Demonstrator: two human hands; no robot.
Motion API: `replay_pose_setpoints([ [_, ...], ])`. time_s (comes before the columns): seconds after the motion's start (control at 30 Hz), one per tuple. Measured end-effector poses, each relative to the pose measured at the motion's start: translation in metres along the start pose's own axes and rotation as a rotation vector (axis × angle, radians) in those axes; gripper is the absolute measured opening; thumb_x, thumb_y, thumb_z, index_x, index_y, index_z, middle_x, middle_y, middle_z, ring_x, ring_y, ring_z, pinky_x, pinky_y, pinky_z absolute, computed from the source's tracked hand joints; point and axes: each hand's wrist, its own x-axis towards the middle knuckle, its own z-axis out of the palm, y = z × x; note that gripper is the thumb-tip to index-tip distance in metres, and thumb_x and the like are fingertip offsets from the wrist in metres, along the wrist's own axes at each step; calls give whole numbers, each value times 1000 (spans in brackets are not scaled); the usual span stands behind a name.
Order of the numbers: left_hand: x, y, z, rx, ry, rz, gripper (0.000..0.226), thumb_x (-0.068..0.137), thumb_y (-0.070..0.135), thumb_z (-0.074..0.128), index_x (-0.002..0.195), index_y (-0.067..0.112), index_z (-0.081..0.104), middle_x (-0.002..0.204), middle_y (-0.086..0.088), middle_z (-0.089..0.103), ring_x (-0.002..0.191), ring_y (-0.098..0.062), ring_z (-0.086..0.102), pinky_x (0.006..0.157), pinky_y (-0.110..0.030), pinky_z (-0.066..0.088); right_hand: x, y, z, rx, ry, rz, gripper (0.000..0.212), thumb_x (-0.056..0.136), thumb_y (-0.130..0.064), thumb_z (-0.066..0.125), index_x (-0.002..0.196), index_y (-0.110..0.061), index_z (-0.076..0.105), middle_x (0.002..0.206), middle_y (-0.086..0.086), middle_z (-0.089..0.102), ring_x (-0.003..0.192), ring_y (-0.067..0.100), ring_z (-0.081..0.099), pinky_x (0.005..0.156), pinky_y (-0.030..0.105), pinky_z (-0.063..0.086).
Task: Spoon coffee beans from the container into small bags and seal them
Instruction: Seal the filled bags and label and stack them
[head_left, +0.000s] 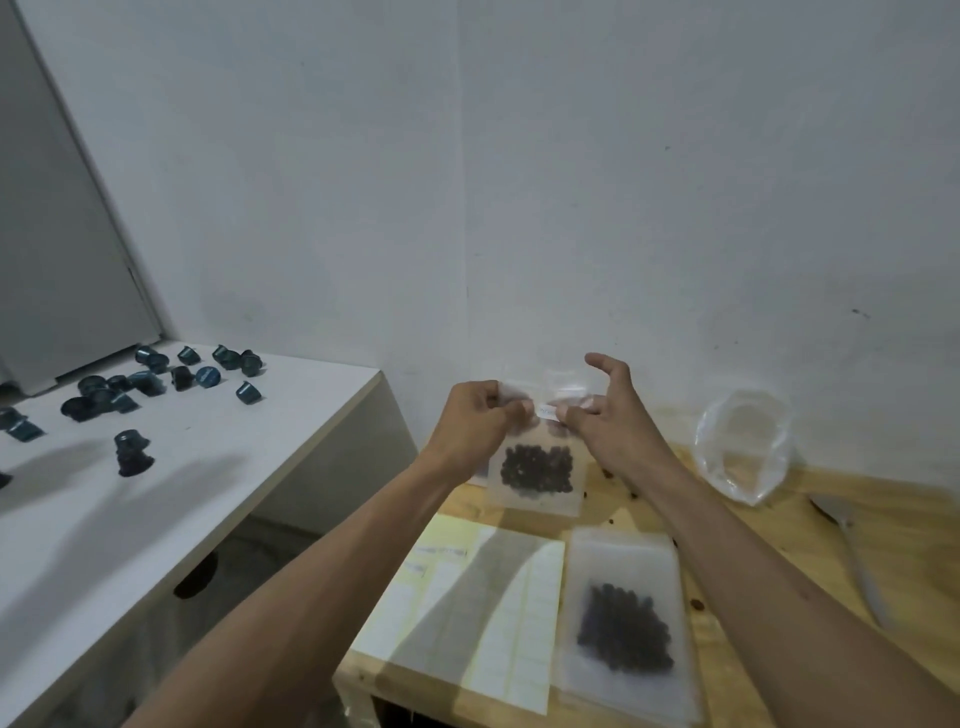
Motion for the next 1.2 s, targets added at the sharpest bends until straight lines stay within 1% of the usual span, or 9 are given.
replay_pose_setpoints([
  [0.13, 9, 4, -11, -86, 76, -12, 11, 92, 13, 76, 88, 2, 76, 79, -7, 78, 79, -19, 76, 88, -41, 60, 0, 4, -4, 110, -175, 107, 41, 97, -29, 69, 132, -22, 48, 117, 7, 70, 97, 12, 71, 74, 24, 55],
  [0.3, 19, -13, -27, -24, 27, -214, 47, 80, 31, 87, 114, 4, 69, 109, -15, 74, 98, -31, 73, 78, -45, 62, 11, 16, 9, 248, -63, 175, 10, 96, -7, 67, 103, -7, 73, 106, 16, 76, 84, 21, 75, 62, 25, 59],
  [0.43, 27, -32, -37, -27, 70, -235, 41, 82, 8, 84, 119, -2, 69, 104, -16, 74, 90, -28, 72, 79, -42, 64, 35, 22, 27, 279, 32, 240, 20, 93, -6, 72, 112, -3, 69, 110, 16, 74, 90, 25, 74, 70, 30, 62],
  [0.63, 52, -52, -53, 115, 133, -243, 47, 81, 14, 86, 123, 1, 69, 111, -14, 72, 98, -31, 72, 94, -45, 59, 61, 23, 59, 11, 76, 307, 47, 88, -8, 70, 133, -13, 57, 114, 9, 67, 85, 22, 74, 87, 44, 61],
  [0.8, 61, -79, -45, 395, 96, -243, 29, 84, 27, 82, 70, 9, 65, 63, -8, 48, 59, -19, 44, 57, -30, 34, 67, 39, 82, -216, 85, 367, 38, 86, -9, 69, 123, -3, 64, 110, 15, 71, 94, 32, 72, 86, 50, 60],
  [0.9, 60, -92, -42, 501, 47, -303, 38, 85, 33, 82, 64, 10, 60, 55, -5, 42, 50, -17, 36, 50, -29, 27, 65, 51, 88, -280, 65, 390, 7, 87, -8, 69, 91, -5, 64, 93, 15, 70, 85, 34, 73, 79, 50, 63],
  [1.0, 63, -98, -43, 499, 22, -313, 38, 82, 36, 84, 65, 10, 62, 56, -6, 40, 48, -17, 32, 51, -30, 25, 66, 61, 89, -336, 16, 400, 20, 88, -11, 68, 71, -9, 58, 79, 10, 65, 85, 33, 73, 72, 42, 63],
  [1.07, 65, -100, -45, 486, 12, -324, 37, 81, 38, 85, 69, 8, 68, 58, -7, 42, 50, -18, 34, 55, -31, 27, 64, 60, 88, -315, 13, 399, 5, 90, -9, 67, 88, -5, 69, 92, 14, 68, 90, 34, 72, 80, 50, 63],
  [1.2, 62, -97, -45, 515, 0, -336, 40, 84, 40, 82, 88, 1, 77, 74, -13, 54, 62, -22, 47, 61, -30, 32, 59, 58, 81, -318, -2, 402, 38, 93, -11, 63, 125, 9, 61, 112, 19, 69, 93, 32, 73, 82, 43, 59],
])
